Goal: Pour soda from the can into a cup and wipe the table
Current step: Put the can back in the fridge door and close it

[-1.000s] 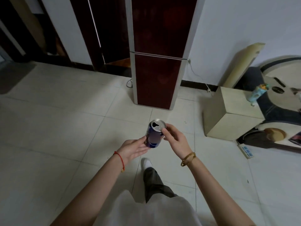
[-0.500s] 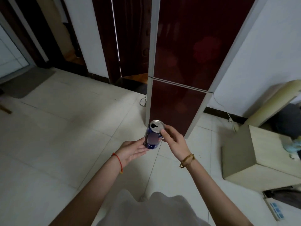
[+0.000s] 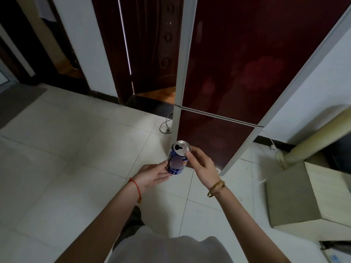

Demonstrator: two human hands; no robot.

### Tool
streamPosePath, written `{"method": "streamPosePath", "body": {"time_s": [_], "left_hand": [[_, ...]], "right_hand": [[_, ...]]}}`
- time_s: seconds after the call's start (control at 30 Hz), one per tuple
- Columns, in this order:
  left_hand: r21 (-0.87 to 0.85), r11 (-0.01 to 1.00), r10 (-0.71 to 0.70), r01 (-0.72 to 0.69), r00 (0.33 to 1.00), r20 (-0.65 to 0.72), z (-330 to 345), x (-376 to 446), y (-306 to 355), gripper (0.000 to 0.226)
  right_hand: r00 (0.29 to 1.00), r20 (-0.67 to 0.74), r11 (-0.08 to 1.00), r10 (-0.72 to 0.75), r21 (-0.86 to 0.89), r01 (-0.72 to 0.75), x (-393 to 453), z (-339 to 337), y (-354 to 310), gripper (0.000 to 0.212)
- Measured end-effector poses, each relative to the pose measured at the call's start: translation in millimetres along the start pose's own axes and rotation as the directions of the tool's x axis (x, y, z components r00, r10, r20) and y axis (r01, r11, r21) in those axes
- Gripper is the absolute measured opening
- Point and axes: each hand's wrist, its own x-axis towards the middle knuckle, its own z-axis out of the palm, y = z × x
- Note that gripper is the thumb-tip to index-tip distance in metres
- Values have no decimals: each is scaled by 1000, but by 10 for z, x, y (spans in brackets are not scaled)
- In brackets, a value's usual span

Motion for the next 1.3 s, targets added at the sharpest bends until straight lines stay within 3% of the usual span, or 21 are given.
{"method": "streamPosePath", "body": {"time_s": [0.23,0.43,0.63,0.73,0.97,1.13,1.3], "left_hand": [[82,997,-18,10,995,97,-684,674,912,45],[170,985,-45,17,986,159,-1202,1212,1655,45],[253,967,-92,29,965,244,-1415,1635,2062,49],[260,966,-85,9,956,282,-1426,1789,2180,47],[336,930,-19,-148,895,446,-1345,2077,2512,45],[507,802,99,-317,907,410,-1179,2228,2871,64],[520,709,323,-477,875,361,-992,2444,3105,70]], "right_hand": [[993,-114,999,29,30,-26,918,592,-343,36],[973,-225,995,50,90,-30,1633,1057,-546,42],[948,-300,992,108,101,-81,2066,1252,-646,41],[933,-336,989,128,115,-94,2222,1277,-671,31],[914,-397,996,87,59,-69,2623,1180,-794,29],[914,-404,999,37,37,-24,2949,1029,-957,37],[921,-387,999,-38,-18,33,3351,864,-1062,39]]}}
